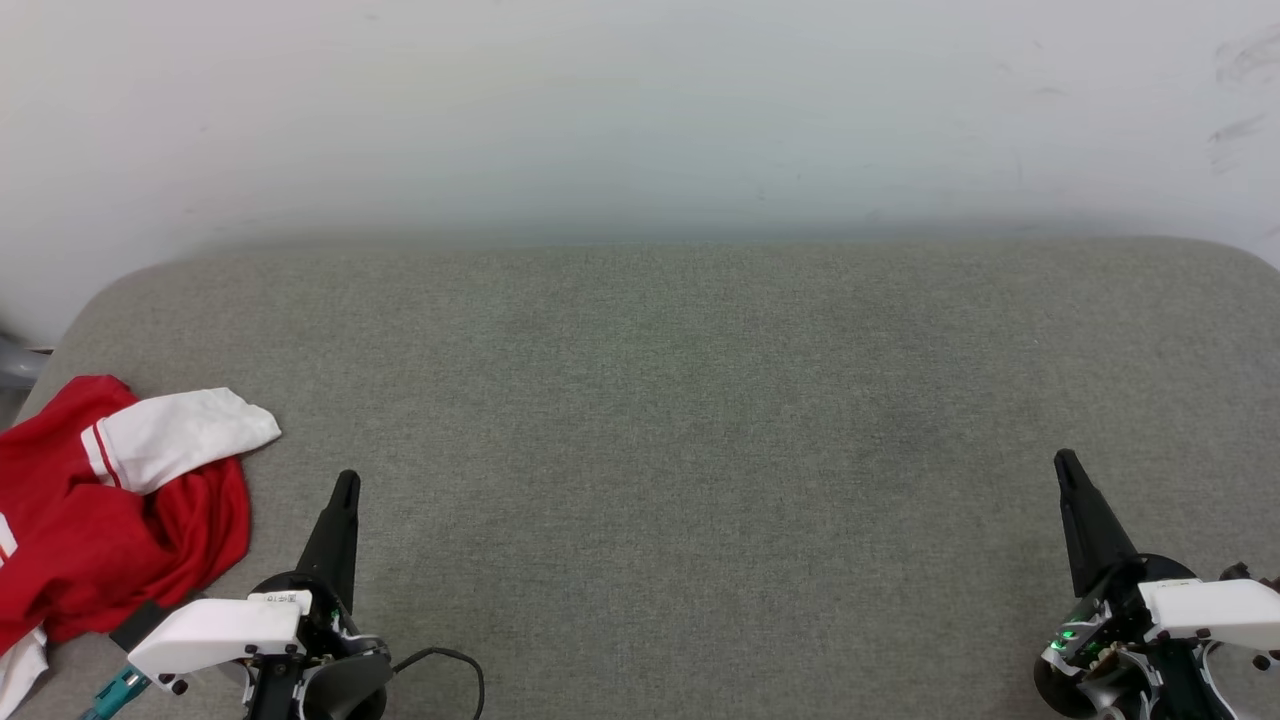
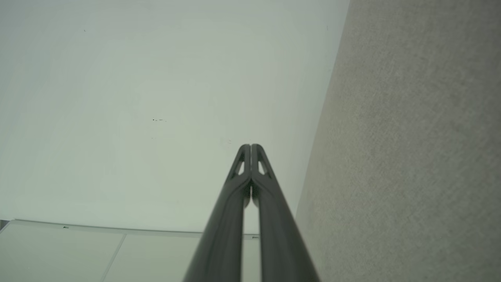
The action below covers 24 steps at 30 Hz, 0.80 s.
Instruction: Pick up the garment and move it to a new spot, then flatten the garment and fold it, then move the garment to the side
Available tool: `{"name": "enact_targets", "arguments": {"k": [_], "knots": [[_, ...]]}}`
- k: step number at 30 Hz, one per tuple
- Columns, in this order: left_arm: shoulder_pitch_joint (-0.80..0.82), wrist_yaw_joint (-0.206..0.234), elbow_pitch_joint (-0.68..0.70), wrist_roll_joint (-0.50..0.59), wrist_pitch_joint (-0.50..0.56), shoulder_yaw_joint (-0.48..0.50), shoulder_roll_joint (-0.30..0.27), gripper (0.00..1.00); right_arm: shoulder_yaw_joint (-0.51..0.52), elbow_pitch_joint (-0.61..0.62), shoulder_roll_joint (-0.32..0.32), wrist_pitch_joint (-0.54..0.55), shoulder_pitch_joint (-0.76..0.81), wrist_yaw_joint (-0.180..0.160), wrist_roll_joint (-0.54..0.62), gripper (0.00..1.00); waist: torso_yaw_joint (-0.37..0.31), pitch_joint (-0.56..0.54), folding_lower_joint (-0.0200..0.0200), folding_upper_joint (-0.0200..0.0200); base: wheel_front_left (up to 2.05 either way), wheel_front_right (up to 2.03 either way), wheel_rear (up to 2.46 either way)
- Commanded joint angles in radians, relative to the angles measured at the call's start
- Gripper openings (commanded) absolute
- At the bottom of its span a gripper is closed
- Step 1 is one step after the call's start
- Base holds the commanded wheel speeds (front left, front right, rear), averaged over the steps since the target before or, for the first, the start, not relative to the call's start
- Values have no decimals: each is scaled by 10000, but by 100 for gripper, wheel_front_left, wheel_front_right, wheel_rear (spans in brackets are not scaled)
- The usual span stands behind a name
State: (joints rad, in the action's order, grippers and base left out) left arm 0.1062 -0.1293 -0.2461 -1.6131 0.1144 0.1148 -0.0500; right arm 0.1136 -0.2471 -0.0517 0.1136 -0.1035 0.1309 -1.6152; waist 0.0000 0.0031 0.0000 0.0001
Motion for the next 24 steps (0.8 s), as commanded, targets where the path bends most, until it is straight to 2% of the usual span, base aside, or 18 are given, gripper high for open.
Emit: {"name": "enact_targets", "arguments": {"k": [1,24], "knots": [[62,-47,9,0,20,13,18,0,-4,-9,23,-7,-129,-3,46,0,0,0,0,-1,0,0,0],[62,-47,9,1,21,17,18,0,-5,-9,23,-7,-129,-3,46,0,0,0,0,-1,0,0,0]]}}
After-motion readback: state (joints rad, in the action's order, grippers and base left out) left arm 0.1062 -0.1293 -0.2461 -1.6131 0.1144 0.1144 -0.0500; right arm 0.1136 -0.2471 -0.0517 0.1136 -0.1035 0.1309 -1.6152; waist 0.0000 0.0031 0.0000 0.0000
